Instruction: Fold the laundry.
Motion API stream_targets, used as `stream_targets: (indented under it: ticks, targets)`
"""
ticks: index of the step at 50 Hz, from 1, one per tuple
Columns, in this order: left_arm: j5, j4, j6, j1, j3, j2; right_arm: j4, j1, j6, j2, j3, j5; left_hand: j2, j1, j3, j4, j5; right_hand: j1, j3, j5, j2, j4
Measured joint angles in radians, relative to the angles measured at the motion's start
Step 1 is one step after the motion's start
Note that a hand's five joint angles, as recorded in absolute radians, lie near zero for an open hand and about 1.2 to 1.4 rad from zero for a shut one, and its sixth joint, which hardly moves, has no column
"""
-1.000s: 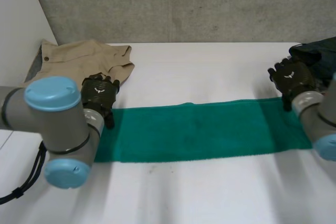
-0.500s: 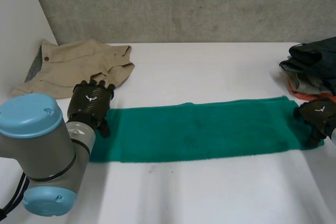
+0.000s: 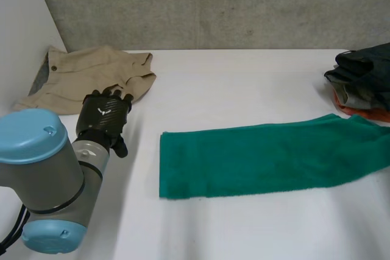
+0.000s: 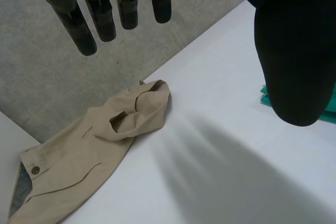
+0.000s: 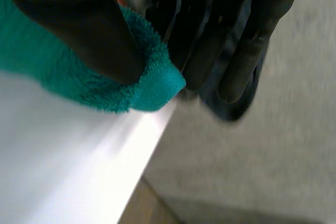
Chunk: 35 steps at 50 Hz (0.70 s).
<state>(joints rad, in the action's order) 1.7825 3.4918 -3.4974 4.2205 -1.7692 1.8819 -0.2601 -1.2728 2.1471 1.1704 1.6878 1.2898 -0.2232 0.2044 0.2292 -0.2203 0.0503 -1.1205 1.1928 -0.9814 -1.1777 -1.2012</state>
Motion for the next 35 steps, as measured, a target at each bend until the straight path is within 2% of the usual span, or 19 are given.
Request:
stream_targets:
  ticks: [5, 11, 17, 21, 24, 26, 28, 30, 32, 35]
  targets:
    - [0.0, 0.0, 0.0, 0.0, -0.005, -0.021, -0.017, -0.209, 0.003, 0.037, -0.001, 0.004, 0.0, 0.0, 0.0, 0.0, 0.0, 0.0, 0.003, -0.003, 0.0, -0.001]
    - [0.0, -0.001, 0.0, -0.002, -0.013, -0.065, -0.085, -0.553, 0.023, 0.044, -0.01, 0.0, 0.0, 0.0, 0.0, 0.0, 0.0, 0.0, 0.003, -0.003, 0.0, -0.002]
    - [0.0, -0.003, 0.001, -0.005, -0.018, -0.095, -0.174, -0.877, 0.017, -0.04, -0.033, -0.013, 0.0, 0.0, 0.0, 0.0, 0.0, 0.0, 0.003, -0.003, 0.0, -0.002]
    - [-0.001, -0.004, 0.0, -0.008, -0.019, -0.099, -0.203, -1.025, 0.005, -0.142, -0.052, -0.028, 0.0, 0.0, 0.0, 0.0, 0.0, 0.0, 0.003, -0.003, 0.0, -0.003]
    - [-0.001, -0.004, -0.001, -0.008, -0.016, -0.098, -0.212, -1.092, -0.019, -0.206, -0.054, -0.046, 0.0, 0.0, 0.0, 0.0, 0.0, 0.0, 0.0, -0.002, 0.001, 0.0]
    - [-0.002, -0.003, -0.002, -0.008, -0.013, -0.097, -0.215, -1.113, -0.033, -0.226, -0.049, -0.055, 0.0, 0.0, 0.0, 0.0, 0.0, 0.037, -0.086, 0.044, 0.075, 0.092]
    - [-0.003, -0.002, -0.003, -0.009, -0.007, -0.094, -0.219, -1.123, -0.042, -0.232, -0.036, -0.063, 0.0, 0.0, 0.0, 0.0, 0.0, 0.27, -0.337, 0.303, 0.329, 0.342]
    - [-0.007, -0.001, -0.004, -0.01, 0.004, -0.091, -0.227, -1.123, -0.04, -0.215, -0.019, -0.066, 0.0, 0.0, 0.0, 0.0, 0.0, 0.629, -0.669, 0.65, 0.671, 0.672]
    - [-0.013, 0.0, -0.004, -0.013, 0.017, -0.088, -0.233, -1.112, -0.024, -0.182, -0.001, -0.067, 0.0, 0.0, 0.0, 0.0, 0.0, 0.834, -0.897, 0.861, 0.893, 0.902]
    - [-0.027, 0.001, -0.005, -0.022, 0.043, -0.081, -0.241, -1.071, 0.031, -0.107, 0.03, -0.064, 0.0, 0.0, 0.0, 0.0, 0.0, 0.891, -0.975, 0.935, 0.96, 0.978]
